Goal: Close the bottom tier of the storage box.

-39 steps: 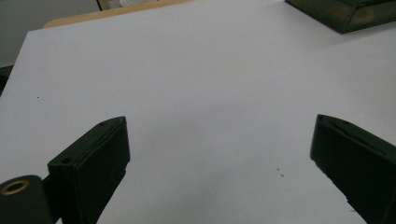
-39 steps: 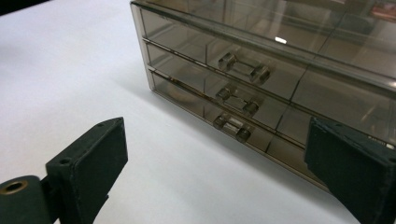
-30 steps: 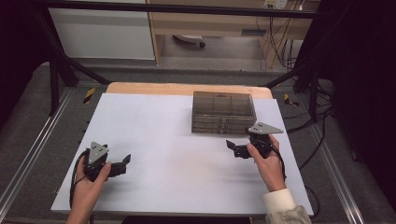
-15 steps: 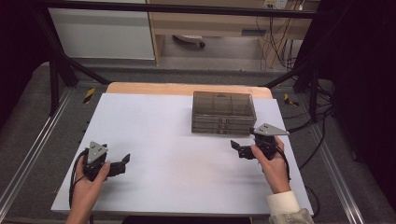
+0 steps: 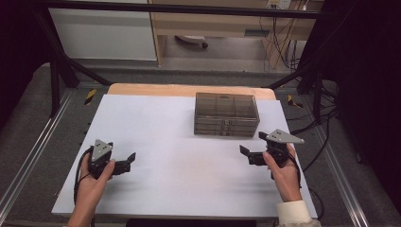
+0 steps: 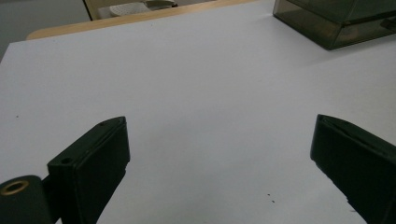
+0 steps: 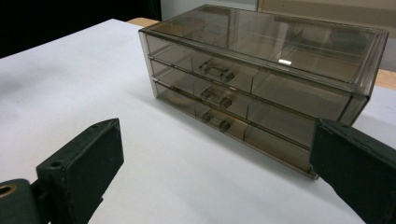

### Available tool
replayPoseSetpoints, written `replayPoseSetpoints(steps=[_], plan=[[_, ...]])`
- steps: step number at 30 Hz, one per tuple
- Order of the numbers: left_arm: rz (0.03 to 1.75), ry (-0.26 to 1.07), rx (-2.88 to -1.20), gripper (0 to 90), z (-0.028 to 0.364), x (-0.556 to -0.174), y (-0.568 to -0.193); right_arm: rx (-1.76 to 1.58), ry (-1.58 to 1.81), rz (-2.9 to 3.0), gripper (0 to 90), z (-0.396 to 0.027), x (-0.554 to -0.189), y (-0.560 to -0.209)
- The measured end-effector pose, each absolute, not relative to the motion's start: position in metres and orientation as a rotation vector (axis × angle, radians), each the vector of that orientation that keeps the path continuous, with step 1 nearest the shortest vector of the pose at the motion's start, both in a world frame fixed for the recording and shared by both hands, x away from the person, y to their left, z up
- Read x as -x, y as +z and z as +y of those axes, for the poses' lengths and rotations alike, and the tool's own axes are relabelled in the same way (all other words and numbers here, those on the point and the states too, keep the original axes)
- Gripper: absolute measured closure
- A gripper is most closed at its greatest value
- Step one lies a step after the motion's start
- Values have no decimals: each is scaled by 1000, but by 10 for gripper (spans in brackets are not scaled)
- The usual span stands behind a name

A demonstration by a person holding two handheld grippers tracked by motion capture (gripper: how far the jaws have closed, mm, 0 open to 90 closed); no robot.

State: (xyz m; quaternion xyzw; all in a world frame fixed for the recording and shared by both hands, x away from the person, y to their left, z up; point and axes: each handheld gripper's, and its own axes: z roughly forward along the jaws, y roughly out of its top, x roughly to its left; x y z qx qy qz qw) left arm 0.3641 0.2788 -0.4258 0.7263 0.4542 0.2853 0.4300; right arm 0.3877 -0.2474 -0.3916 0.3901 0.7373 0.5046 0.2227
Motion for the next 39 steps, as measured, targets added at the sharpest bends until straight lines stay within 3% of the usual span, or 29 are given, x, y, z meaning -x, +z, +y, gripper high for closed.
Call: replayPoseSetpoints(steps=[21,39], plan=[[1163,727,-1788,40,300,-346,-424,-1186,1351,1939,20,-296,-343,-402],[1161,726,-1768,40,302,-342,-424,-1172,1283,1942,32,-304,-326,-423]])
